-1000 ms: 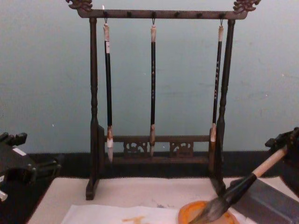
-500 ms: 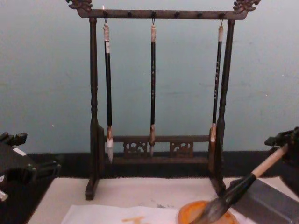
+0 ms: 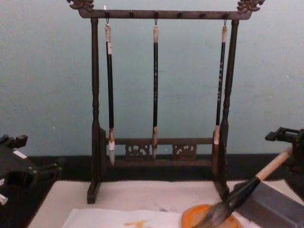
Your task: Pick up the brush from the inkstone, write on the paper, then place the brush back to its original position.
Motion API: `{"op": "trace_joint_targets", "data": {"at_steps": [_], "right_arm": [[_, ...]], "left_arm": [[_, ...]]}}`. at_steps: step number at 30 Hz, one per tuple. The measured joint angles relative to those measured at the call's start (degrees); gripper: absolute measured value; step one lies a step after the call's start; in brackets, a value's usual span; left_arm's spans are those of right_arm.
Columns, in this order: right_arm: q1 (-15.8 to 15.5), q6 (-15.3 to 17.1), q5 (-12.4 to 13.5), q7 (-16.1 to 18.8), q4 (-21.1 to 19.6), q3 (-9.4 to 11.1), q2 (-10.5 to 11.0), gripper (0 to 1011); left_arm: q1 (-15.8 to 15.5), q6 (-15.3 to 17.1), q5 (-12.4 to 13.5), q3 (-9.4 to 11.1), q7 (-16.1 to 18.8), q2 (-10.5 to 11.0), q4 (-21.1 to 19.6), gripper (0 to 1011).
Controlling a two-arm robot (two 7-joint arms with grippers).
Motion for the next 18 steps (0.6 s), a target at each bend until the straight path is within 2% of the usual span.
{"op": "trace_joint_targets", "data": {"at_steps": [2,3,8,10,12,18], "right_arm": [[0.0,0.0,0.0,0.0,0.0,0.0,0.0,747],[0.0,0.0,0.0,0.0,0.0,0.0,0.0,747],[0.0,0.0,0.0,0.0,0.0,0.0,0.0,908],[0.0,0.0,0.0,0.0,0.0,0.0,0.0,932],[0.0,0.0,0.0,0.0,0.0,0.0,0.0,999],[-0.1,0.0,0.1,-0.1,-0.2,-0.1,0.0,1000]], "left_arm": [[0.0,0.0,0.0,0.0,0.0,0.0,0.0,1010],[0.0,0.0,0.0,0.0,0.0,0.0,0.0,1010],[0.0,0.0,0.0,0.0,0.0,0.0,0.0,1009],[0.0,0.0,0.0,0.0,0.0,0.0,0.0,1010],[0.0,0.0,0.0,0.0,0.0,0.0,0.0,1010],[0.0,0.0,0.0,0.0,0.0,0.0,0.0,1010]]}}
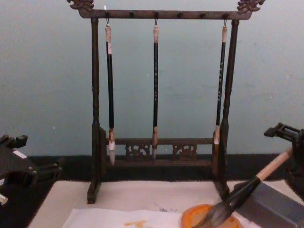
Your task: Pick up the brush from the inkstone, write on the paper, then place the brush back to its original position.
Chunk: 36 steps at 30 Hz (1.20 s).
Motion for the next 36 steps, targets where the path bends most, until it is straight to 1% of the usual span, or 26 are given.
{"op": "trace_joint_targets", "data": {"at_steps": [2,6,7,9,11,12,13,16,17,19,20,21,22,23,26,27,28,31,32,35,36], "right_arm": [[-0.5,-0.2,0.1,-0.5,-0.8,-0.2,0.1,1000],[-2.7,-1.7,-0.1,-2.1,-4.5,-0.9,1.0,1000],[-4.1,-2.8,-0.7,-2.9,-7.0,-1.3,1.5,1000],[-5.4,-4.2,-1.5,-3.9,-9.3,-1.6,2.0,1000],[-8.8,-9.1,-4.9,-7.5,-15.3,-2.4,2.9,1000],[-8.8,-9.1,-4.9,-7.5,-15.3,-2.4,2.9,1000],[-10.5,-11.4,-6.7,-9.6,-18.0,-2.9,3.3,1000],[-12.9,-14.6,-9.2,-12.5,-22.2,-3.5,4.0,1000],[-14.5,-16.8,-11.3,-14.3,-24.6,-4.0,4.5,1000],[-15.9,-19.1,-13.9,-15.5,-27.0,-4.7,5.0,1000],[-17.4,-21.6,-17.3,-16.3,-29.0,-5.4,5.5,1000],[-18.1,-22.8,-18.9,-16.6,-29.8,-5.8,5.7,1000],[-18.8,-24.7,-21.7,-17.2,-30.7,-6.3,6.0,1000],[-19.9,-27.8,-26.5,-18.2,-31.8,-7.5,6.4,1000],[-20.8,-32.1,-33.5,-19.8,-32.5,-9.1,6.8,1000],[-21.1,-34.5,-37.8,-20.7,-32.5,-10.2,7.0,1000],[-21.3,-36.1,-40.6,-20.9,-32.5,-10.9,7.2,1000],[-21.3,-37.9,-43.7,-20.3,-31.9,-11.8,7.6,1000],[-21.2,-39.1,-45.2,-19.8,-31.3,-12.3,7.7,1000],[-21.2,-41.3,-48.0,-19.5,-30.0,-13.0,7.5,1000],[-21.2,-42.3,-49.8,-19.7,-29.3,-13.3,7.3,1000]], "left_arm": [[0.0,0.0,0.0,0.0,0.0,0.0,0.0,1010],[0.0,0.0,0.0,0.0,0.0,0.0,0.0,1010],[0.0,0.0,0.0,0.0,0.0,0.0,0.0,1010],[0.0,0.0,0.0,0.0,0.0,0.0,0.0,1010],[0.0,0.0,0.0,0.0,0.0,0.0,0.0,1010],[0.0,0.0,0.0,0.0,0.0,0.0,0.0,1010],[0.0,0.0,0.0,0.0,0.0,0.0,0.0,1010],[0.0,0.0,0.0,0.0,0.0,0.0,0.0,1010],[0.0,0.0,0.0,0.0,0.0,0.0,0.0,1010],[0.0,0.0,0.0,0.0,0.0,0.0,0.0,1010],[0.0,0.0,0.0,0.0,0.0,0.0,0.0,1010],[0.0,0.0,0.0,0.0,0.0,0.0,0.0,1010],[0.0,0.0,0.0,0.0,0.0,0.0,0.0,1010],[0.0,0.0,0.0,0.0,0.0,0.0,0.0,1010],[0.0,0.0,0.0,0.0,0.0,0.0,0.0,1010],[0.0,0.0,0.0,0.0,0.0,0.0,0.0,1010],[0.0,0.0,0.0,0.0,0.0,0.0,0.0,1010],[0.0,0.0,0.0,0.0,0.0,0.0,0.0,1010],[0.0,0.0,0.0,0.0,0.0,0.0,0.0,1010],[0.0,0.0,0.0,0.0,0.0,0.0,0.0,1010],[0.0,0.0,0.0,0.0,0.0,0.0,0.0,1010]]}}
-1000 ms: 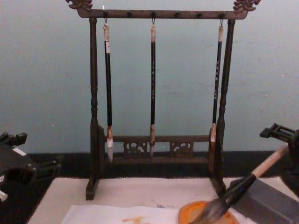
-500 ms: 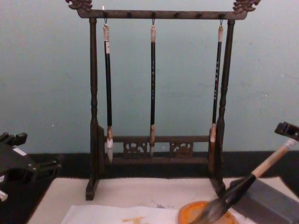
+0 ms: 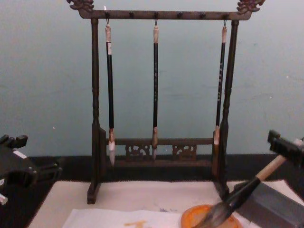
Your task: Pick up the brush from the inkstone, write on the paper, then place the brush back to its original position.
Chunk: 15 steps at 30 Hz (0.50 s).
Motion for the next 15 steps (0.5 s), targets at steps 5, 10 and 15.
{"op": "trace_joint_targets", "data": {"at_steps": [5,10,15], "right_arm": [[-0.8,-1.2,-4.6,-2.0,1.3,-0.8,-0.6,1000],[-1.9,-1.1,-7.2,-3.6,1.7,-1.0,-1.1,1000],[-2.8,-1.2,-7.7,-3.9,2.3,-0.1,-1.7,1000]], "left_arm": [[0.0,0.0,0.0,0.0,0.0,0.0,0.0,1010],[0.0,0.0,0.0,0.0,0.0,0.0,0.0,1010],[0.0,0.0,0.0,0.0,0.0,0.0,0.0,1010]]}}
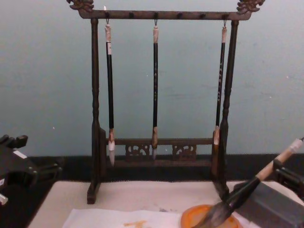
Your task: Pick up the brush from the inkstone, write on the paper, then place the brush back to its original position.
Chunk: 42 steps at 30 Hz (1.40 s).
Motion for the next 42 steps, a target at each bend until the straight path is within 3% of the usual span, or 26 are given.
{"op": "trace_joint_targets", "data": {"at_steps": [7,42], "right_arm": [[-0.6,-0.1,1.3,1.2,0.0,1.5,-0.3,1000],[-0.5,-0.2,0.5,0.7,0.0,1.0,-0.3,1000]], "left_arm": [[0.0,0.0,0.0,0.0,0.0,0.0,0.0,1010],[0.0,0.0,0.0,0.0,0.0,0.0,0.0,1010]]}}
